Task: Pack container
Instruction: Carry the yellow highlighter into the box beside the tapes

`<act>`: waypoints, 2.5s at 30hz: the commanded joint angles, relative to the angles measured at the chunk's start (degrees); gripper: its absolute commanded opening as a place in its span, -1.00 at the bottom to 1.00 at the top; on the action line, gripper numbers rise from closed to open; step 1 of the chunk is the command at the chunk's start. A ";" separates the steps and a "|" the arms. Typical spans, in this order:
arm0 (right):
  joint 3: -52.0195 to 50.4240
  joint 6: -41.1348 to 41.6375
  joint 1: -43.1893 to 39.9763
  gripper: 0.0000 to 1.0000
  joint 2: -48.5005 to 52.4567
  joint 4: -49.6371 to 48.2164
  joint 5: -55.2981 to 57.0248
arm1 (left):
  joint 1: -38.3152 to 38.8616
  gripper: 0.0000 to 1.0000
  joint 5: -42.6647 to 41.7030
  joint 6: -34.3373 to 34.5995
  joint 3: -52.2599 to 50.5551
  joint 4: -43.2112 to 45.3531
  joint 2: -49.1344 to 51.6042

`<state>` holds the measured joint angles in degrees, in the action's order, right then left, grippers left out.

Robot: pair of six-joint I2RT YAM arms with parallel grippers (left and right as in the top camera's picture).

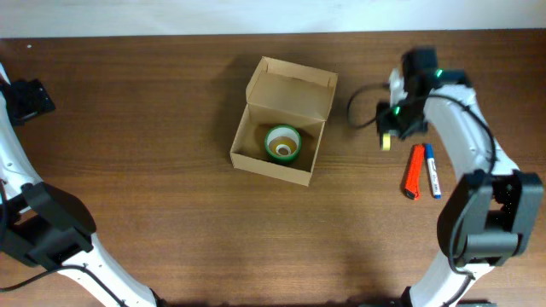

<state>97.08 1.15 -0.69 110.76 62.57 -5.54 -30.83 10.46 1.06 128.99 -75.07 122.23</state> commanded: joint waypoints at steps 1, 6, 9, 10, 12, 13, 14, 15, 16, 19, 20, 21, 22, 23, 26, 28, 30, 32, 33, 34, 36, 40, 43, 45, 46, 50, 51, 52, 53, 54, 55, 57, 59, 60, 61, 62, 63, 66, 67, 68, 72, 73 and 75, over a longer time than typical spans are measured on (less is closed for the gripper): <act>11.06 -2.56 0.37 -0.93 -0.79 2.71 -1.44 | -0.09 1.00 -0.20 -0.70 -0.44 0.02 -1.07; 32.52 -14.91 8.66 -0.93 -0.79 11.93 -6.91 | -0.09 1.00 -0.20 -0.70 -0.44 0.04 -1.05; 33.97 -24.11 21.16 -0.93 -0.57 16.50 -2.45 | -0.09 1.00 -0.20 -0.70 -0.44 0.04 -1.05; 33.97 -26.29 25.29 -0.93 -0.04 17.79 -0.35 | -0.09 1.00 -0.20 -0.70 -0.44 0.04 -1.05; 33.40 -27.98 32.02 -0.93 1.64 18.25 3.26 | -0.09 1.00 -0.20 -0.70 -0.44 0.02 -1.05; 32.70 -28.74 34.47 -0.93 2.95 18.29 3.93 | -0.09 1.00 -0.20 -0.70 -0.44 0.04 -1.05; 31.41 -29.94 36.30 -0.93 4.28 18.23 3.91 | -0.09 1.00 -0.20 -0.70 -0.44 0.02 -1.07; 29.27 -30.95 38.05 -0.93 5.95 18.10 4.31 | 0.09 1.00 -0.20 -0.70 -0.44 0.02 -1.05; 27.32 -30.93 38.97 -0.93 7.10 17.53 5.27 | 0.28 0.99 -0.20 -0.70 -0.44 0.02 -1.05; 19.43 -30.91 39.32 -0.93 9.53 12.57 7.54 | 0.22 1.00 -0.20 -0.70 -0.44 0.04 -1.05; 16.96 -30.91 39.15 -0.93 9.88 11.15 8.68 | 0.24 0.99 -0.20 -0.70 -0.44 0.02 -1.05; 15.13 -30.93 38.84 -0.93 10.49 10.01 9.05 | 0.24 1.00 -0.20 -0.70 -0.44 0.02 -1.07; 14.21 -30.91 38.51 -0.93 11.15 9.31 9.05 | 0.24 0.99 -0.20 -0.70 -0.44 0.02 -1.05; 13.86 -30.93 38.38 -0.93 11.61 9.03 9.05 | 0.24 1.00 -0.20 -0.70 -0.44 0.02 -1.07; 13.70 -30.93 37.20 -0.93 11.82 8.07 9.05 | 0.31 1.00 -0.20 -0.70 -0.44 0.02 -1.07; 13.68 -30.86 35.71 -0.93 12.15 7.61 8.98 | 0.28 0.99 -0.20 -0.70 -0.44 0.02 -1.05; 13.68 -30.73 34.36 -0.93 13.25 7.30 8.74 | 0.28 1.00 -0.20 -0.70 -0.44 0.02 -1.07; 13.64 -30.69 34.03 -0.93 14.16 7.04 6.97 | 0.28 1.00 -0.20 -0.70 -0.44 0.02 -1.05; 13.60 -30.58 34.05 -0.93 14.73 7.02 5.97 | 0.31 1.00 -0.20 -0.70 -0.44 0.02 -1.07; 13.60 -30.25 34.21 -0.93 15.23 7.02 5.97 | 0.28 1.00 -0.20 -0.70 -0.44 0.02 -1.07; 13.55 -30.23 34.80 -0.93 15.98 7.02 4.66 | 0.28 1.00 -0.20 -0.70 -0.44 0.04 -1.05; 13.33 -29.79 35.95 -0.93 16.15 7.04 3.37 | 0.28 1.00 -0.20 -0.70 -0.44 0.02 -1.05; 13.09 -29.64 36.57 -0.93 16.15 7.21 2.73 | 0.28 1.00 -0.20 -0.70 -0.44 0.02 -1.05; 12.72 -29.64 36.76 -0.93 16.15 7.28 2.69 | 0.28 1.00 -0.20 -0.70 -0.44 0.02 -1.07; 12.41 -29.64 36.74 -0.93 16.15 7.23 2.71 | 0.28 1.00 -0.20 -0.70 -0.44 0.02 -1.07; 9.77 -29.62 36.76 -0.93 16.15 6.43 2.51 | 0.28 1.00 -0.20 -0.70 -0.44 0.02 -1.07; 8.92 -29.62 36.74 -0.93 16.15 6.14 2.51 | 0.28 1.00 -0.20 -0.70 -0.44 0.02 -1.05; 8.55 -29.62 36.74 -0.93 16.15 6.03 2.51 | 0.28 1.00 -0.20 -0.70 -0.44 0.04 -1.05; 8.55 -29.59 36.74 -0.93 16.15 5.92 2.49 | 0.28 1.00 -0.20 -0.70 -0.44 0.02 -1.07; 8.55 -29.57 36.74 -0.93 16.15 5.92 2.51 | 0.28 1.00 -0.20 -0.70 -0.44 0.02 -1.05; 8.55 -29.18 36.74 -0.77 16.15 5.90 2.51 | 0.28 0.99 -0.20 -0.70 -0.44 0.02 -1.05; 8.55 -29.18 36.74 -0.16 16.15 5.90 2.54 | 0.28 1.00 -0.20 -0.70 -0.44 0.02 -1.07; 8.55 -29.16 36.74 -0.11 16.15 5.73 2.54 | 0.28 1.00 -0.20 -0.70 -0.44 0.02 -1.07; 8.55 -29.16 36.74 -0.11 16.15 5.73 2.56 | 0.28 1.00 -0.20 -0.70 -0.44 0.02 -1.05; 8.55 -29.16 36.74 -0.13 16.15 5.68 2.56 | 0.28 1.00 -0.20 -0.70 -0.44 0.04 -1.07; 8.55 -29.16 36.74 -0.13 16.15 5.60 2.56 | 0.28 1.00 -0.20 -0.70 -0.44 0.02 -1.05; 8.57 -29.16 36.72 -0.13 16.15 5.51 2.56 | 0.28 1.00 -0.20 -0.70 -0.44 0.02 -1.05; 8.57 -29.16 36.68 -0.14 16.15 5.07 2.58 | 0.28 1.00 -0.20 -0.70 -0.44 0.04 -1.05; 8.57 -29.09 36.68 -0.14 16.15 4.85 2.80 | 0.28 1.00 -0.20 -0.70 -0.44 0.02 -1.05; 8.59 -28.04 36.68 -0.14 16.15 4.55 3.45 | 0.28 1.00 -0.20 -0.70 -0.44 0.04 -1.05; 10.49 -26.97 36.63 -0.17 16.15 4.48 3.43 | 0.28 1.00 -0.20 -0.70 -0.44 0.02 -1.07; 11.47 -26.10 36.63 -0.17 16.15 4.48 3.82 | 0.28 0.99 -0.20 -0.70 -0.44 0.04 -1.05; 13.07 -25.68 36.63 -0.19 16.15 4.76 3.85 | 0.28 1.00 -0.20 -0.70 -0.44 0.04 -1.07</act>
<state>108.14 -25.65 35.64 126.15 67.35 -1.98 -30.70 10.46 1.06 128.97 -75.13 122.23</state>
